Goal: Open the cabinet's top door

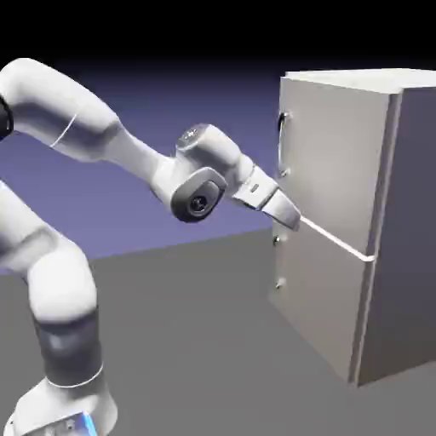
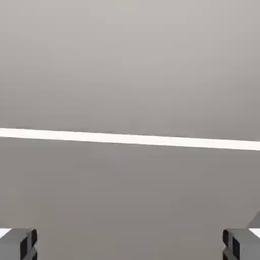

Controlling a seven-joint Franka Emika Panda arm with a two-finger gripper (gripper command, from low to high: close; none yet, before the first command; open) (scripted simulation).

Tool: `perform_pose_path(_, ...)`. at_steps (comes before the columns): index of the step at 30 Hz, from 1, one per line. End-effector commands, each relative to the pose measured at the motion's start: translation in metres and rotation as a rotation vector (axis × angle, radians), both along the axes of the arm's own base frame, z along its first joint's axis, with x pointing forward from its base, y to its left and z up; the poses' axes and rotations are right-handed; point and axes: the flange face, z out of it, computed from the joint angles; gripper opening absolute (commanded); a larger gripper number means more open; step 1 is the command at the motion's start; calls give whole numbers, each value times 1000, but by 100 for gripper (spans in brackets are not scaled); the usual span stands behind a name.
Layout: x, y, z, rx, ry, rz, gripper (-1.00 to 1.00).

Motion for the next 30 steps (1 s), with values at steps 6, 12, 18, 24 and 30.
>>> perform_pose_path(6,-11,-2,51,40,-120,-59,100)
perform_pose_path(12,-28,5,93,71,-238,-100,100)
perform_pose_path(18,-44,22,124,90,-350,-122,100)
perform_pose_path(24,-57,48,143,97,-453,-128,100)
perform_pose_path(30,-63,80,146,92,-543,-120,100)
